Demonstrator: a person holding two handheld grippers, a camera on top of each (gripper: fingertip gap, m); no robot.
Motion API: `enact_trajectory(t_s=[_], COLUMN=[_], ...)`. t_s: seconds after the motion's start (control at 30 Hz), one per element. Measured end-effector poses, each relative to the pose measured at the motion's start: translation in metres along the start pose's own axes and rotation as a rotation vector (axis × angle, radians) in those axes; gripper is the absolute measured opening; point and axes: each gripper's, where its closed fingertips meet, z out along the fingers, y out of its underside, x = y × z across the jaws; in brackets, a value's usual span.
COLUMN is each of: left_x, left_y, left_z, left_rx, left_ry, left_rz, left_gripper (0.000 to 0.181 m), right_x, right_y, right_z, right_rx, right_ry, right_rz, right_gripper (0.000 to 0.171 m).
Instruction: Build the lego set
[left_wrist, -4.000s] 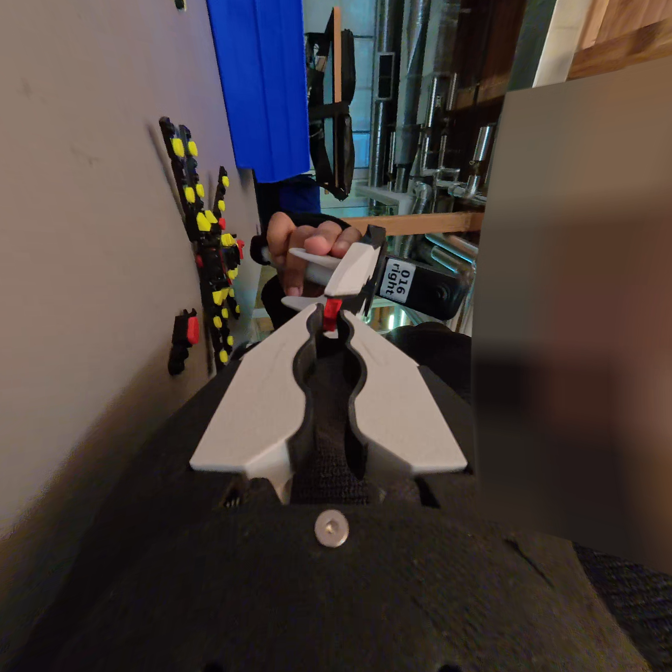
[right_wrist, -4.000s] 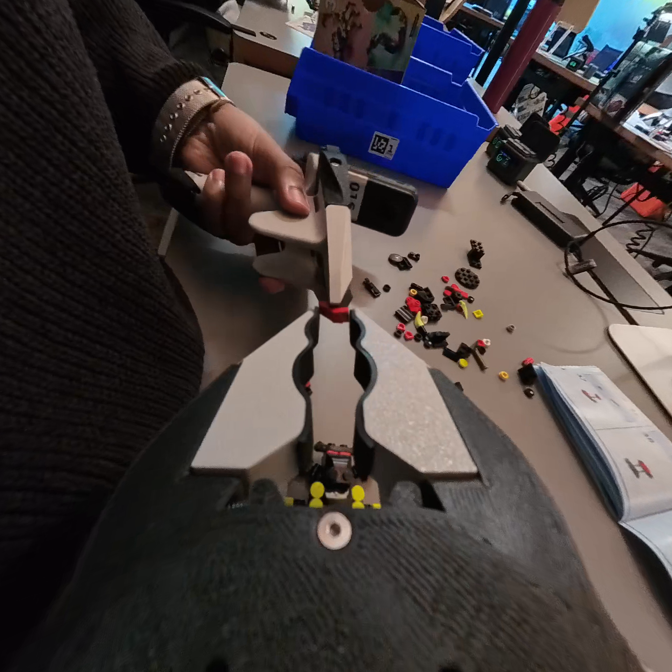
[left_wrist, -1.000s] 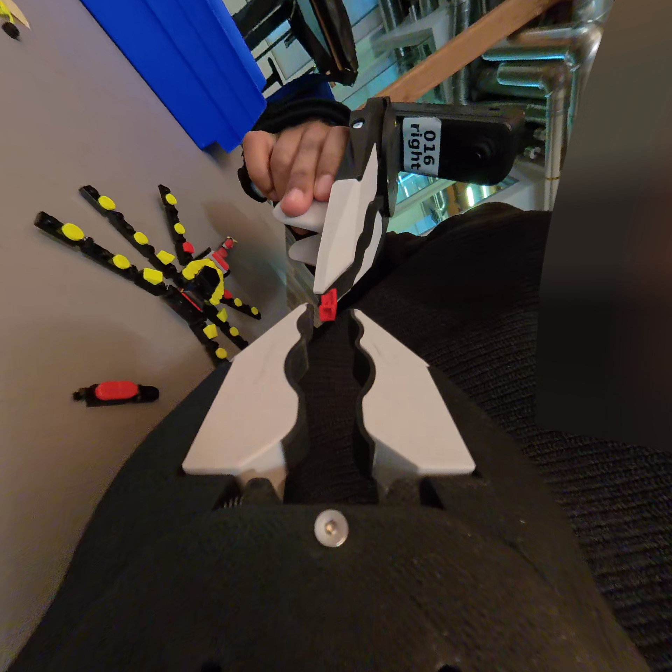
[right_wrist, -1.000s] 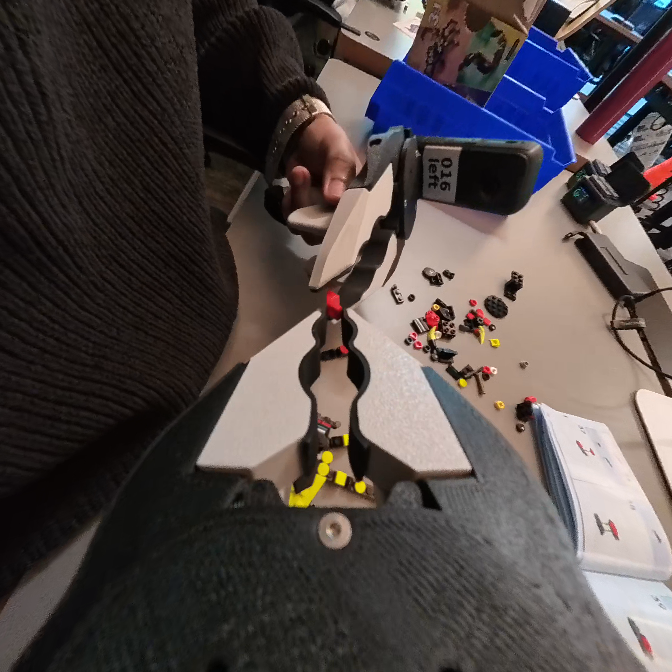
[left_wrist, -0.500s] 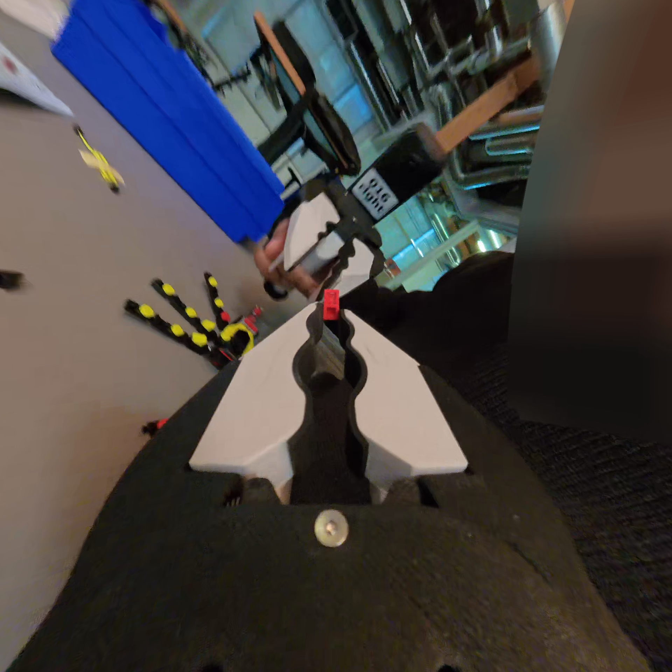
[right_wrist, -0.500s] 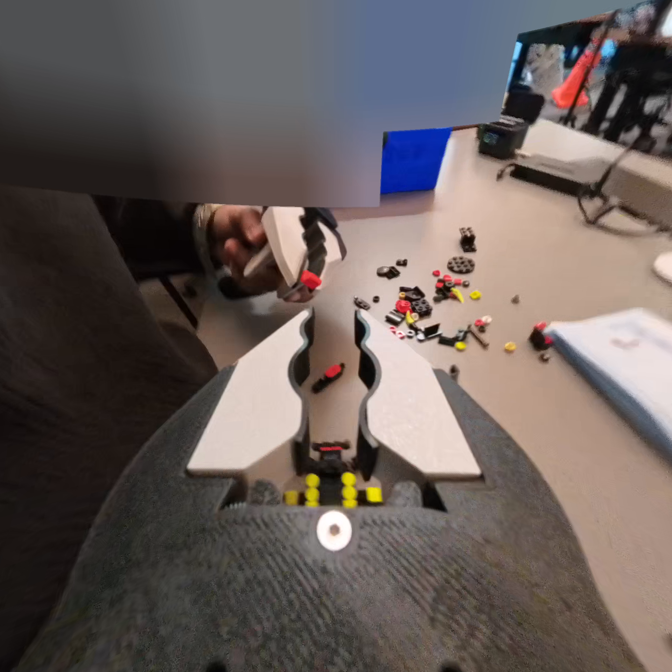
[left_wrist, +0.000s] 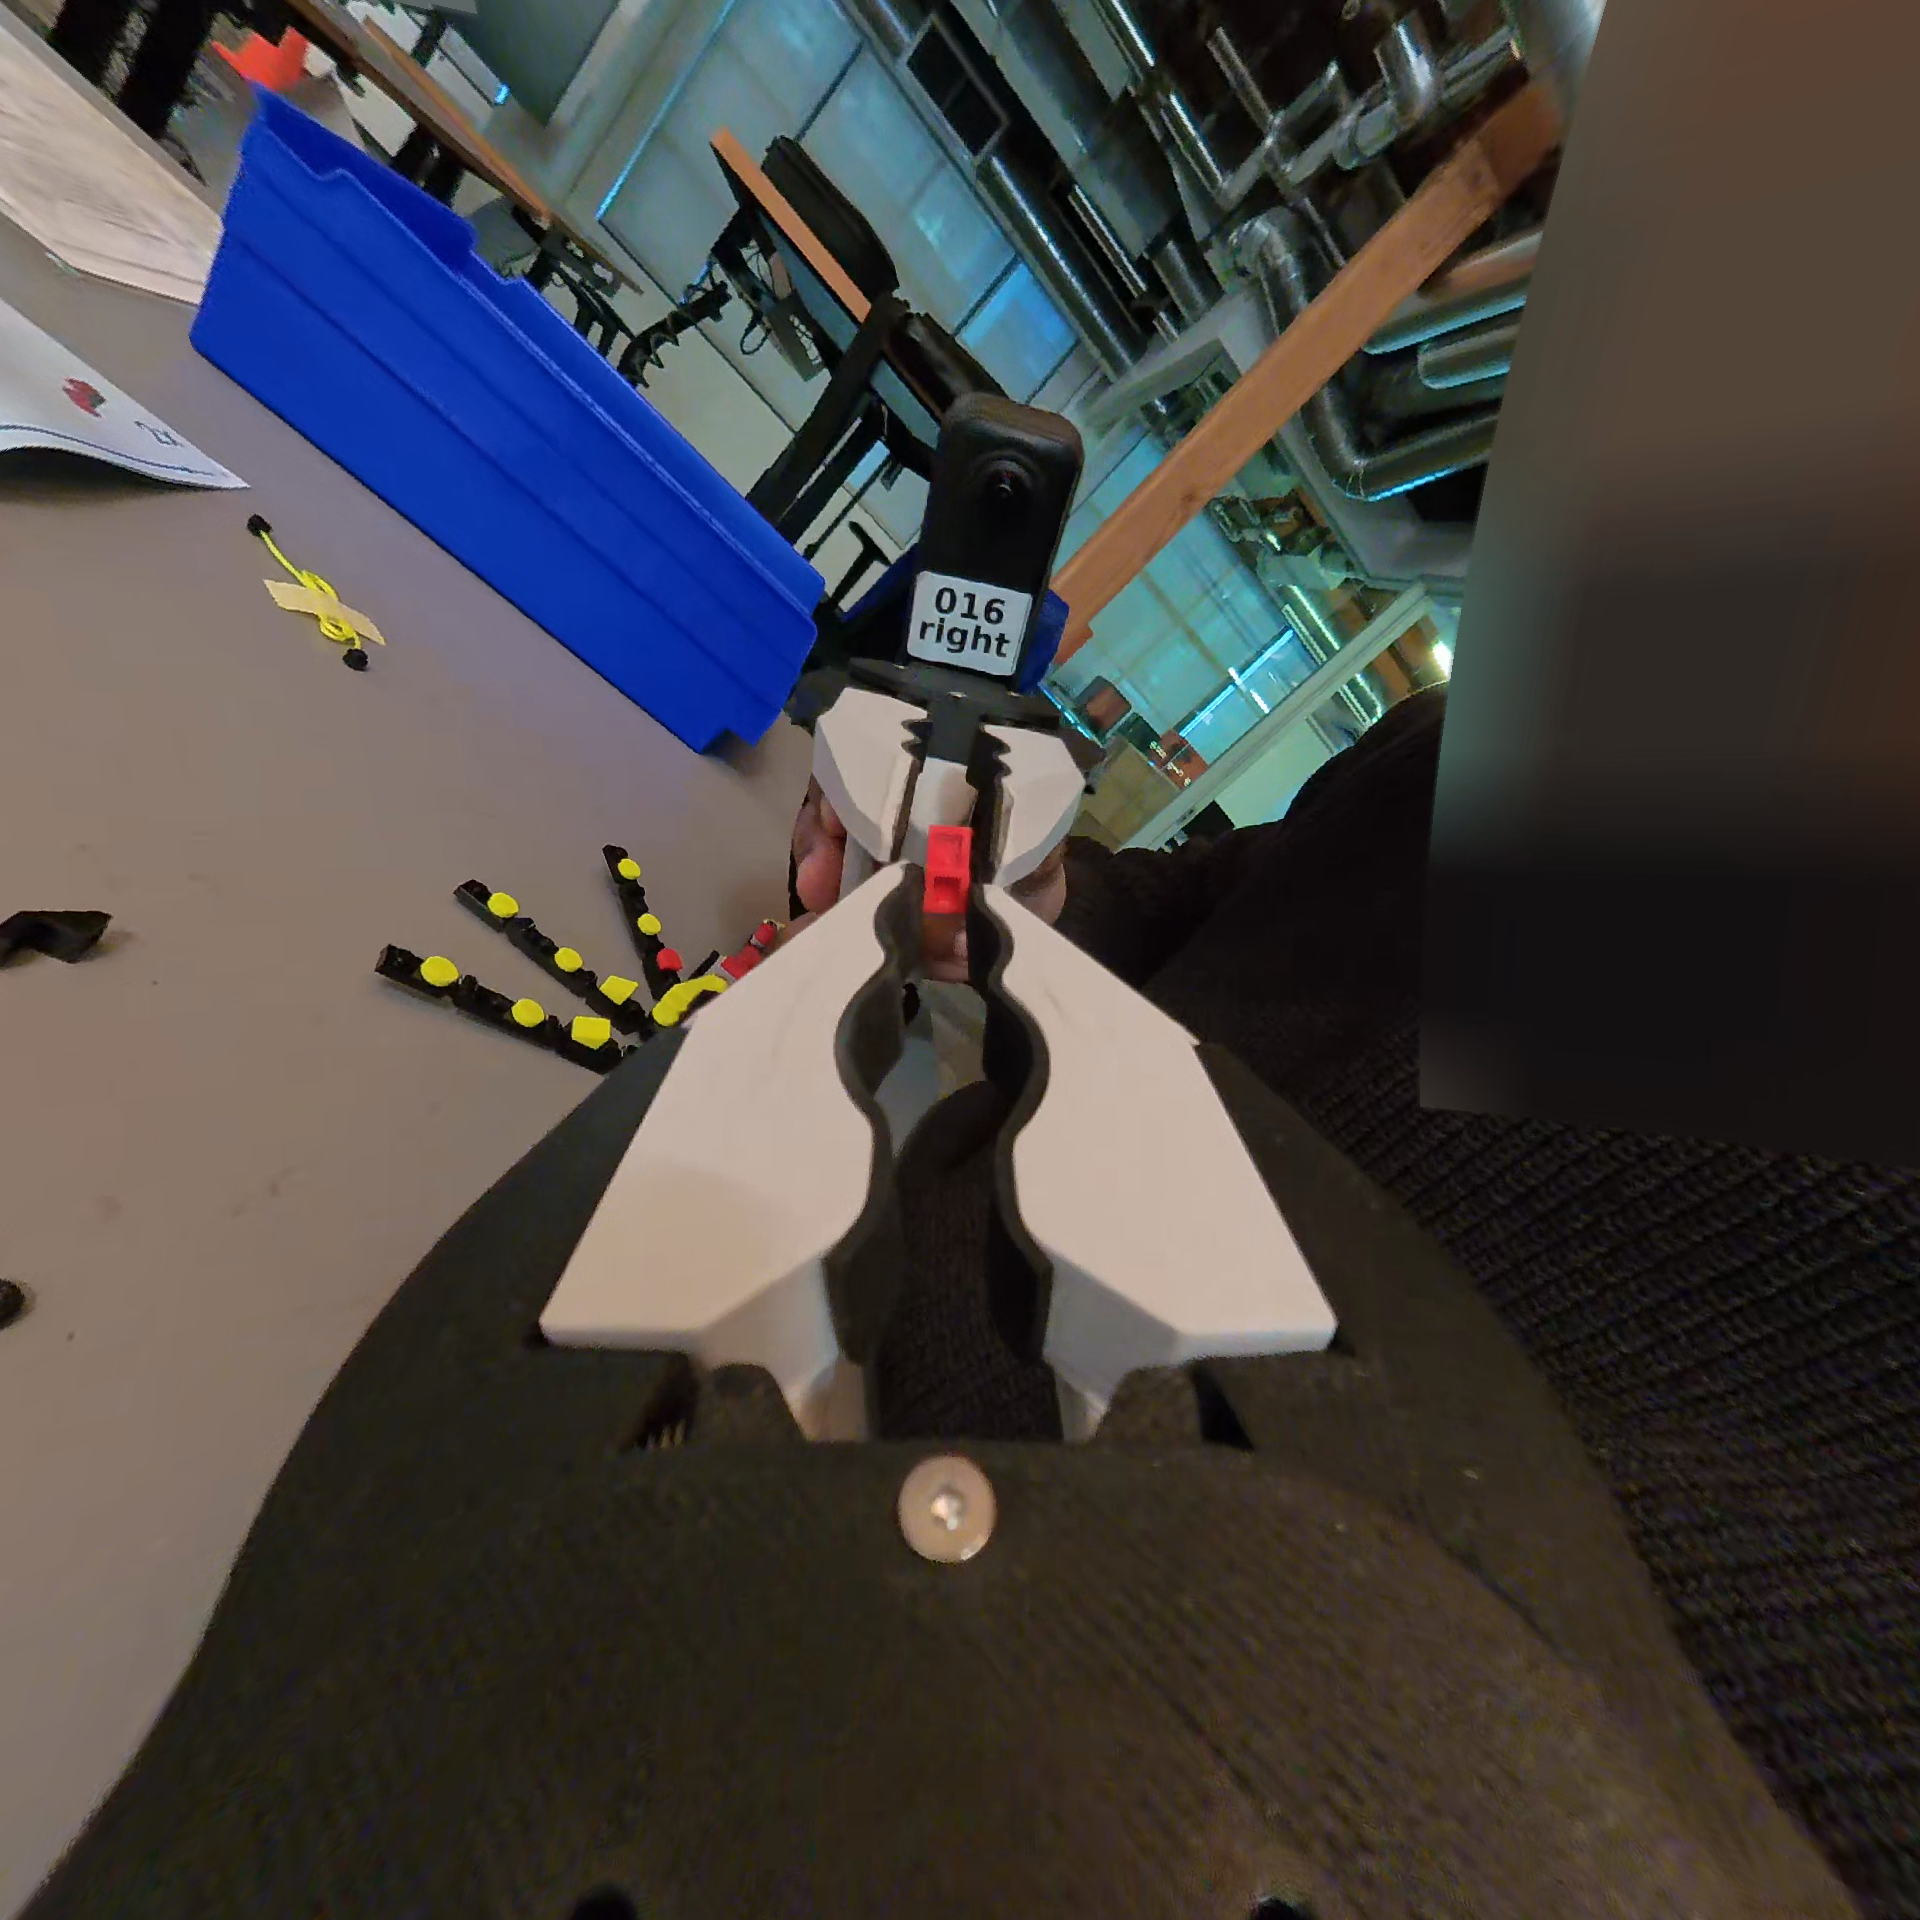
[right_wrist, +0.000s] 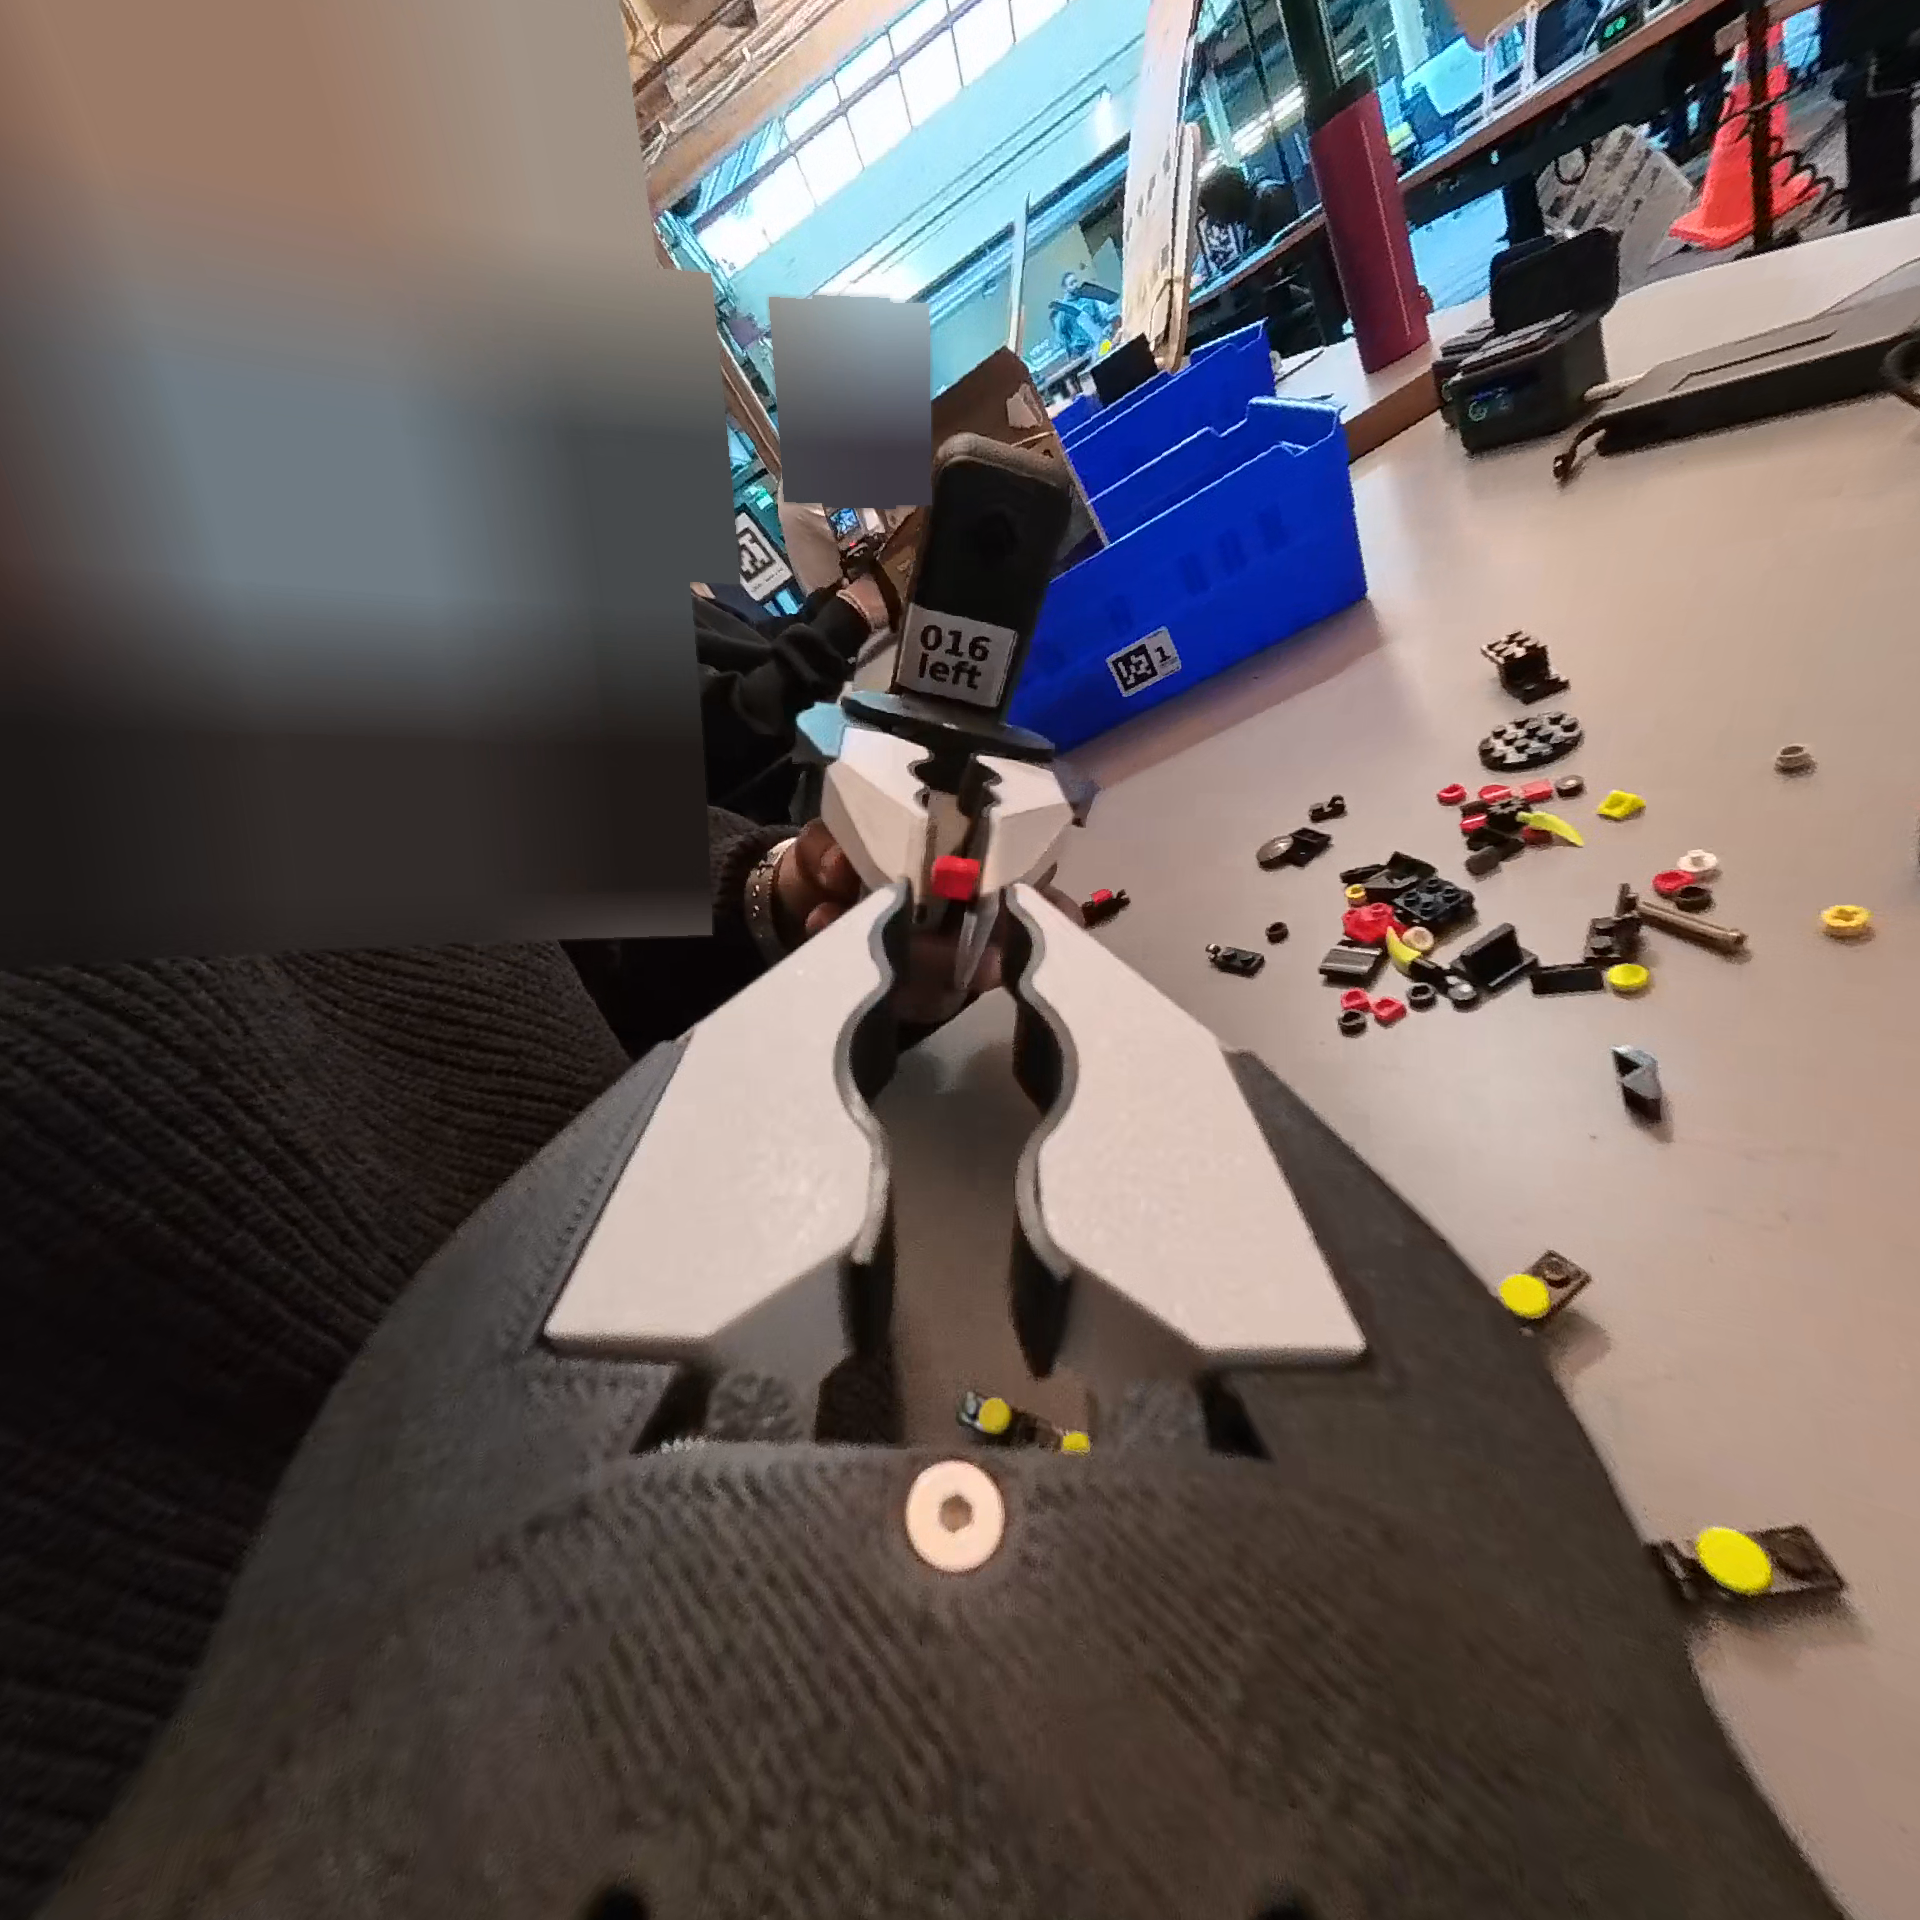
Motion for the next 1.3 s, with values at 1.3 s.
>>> enact_trajectory(t_s=[1.3], left_x=[-0.089], left_y=[0.091], left_z=[-0.033], left_rx=[-0.771], left_ry=[-0.509], left_rz=[0.607], left_gripper=[0.015], right_x=[0.035], right_y=[0.077], right_z=[-0.015], right_rx=[-0.593], right_ry=[0.209], right_rz=[-0.238], right_gripper=[0.006])
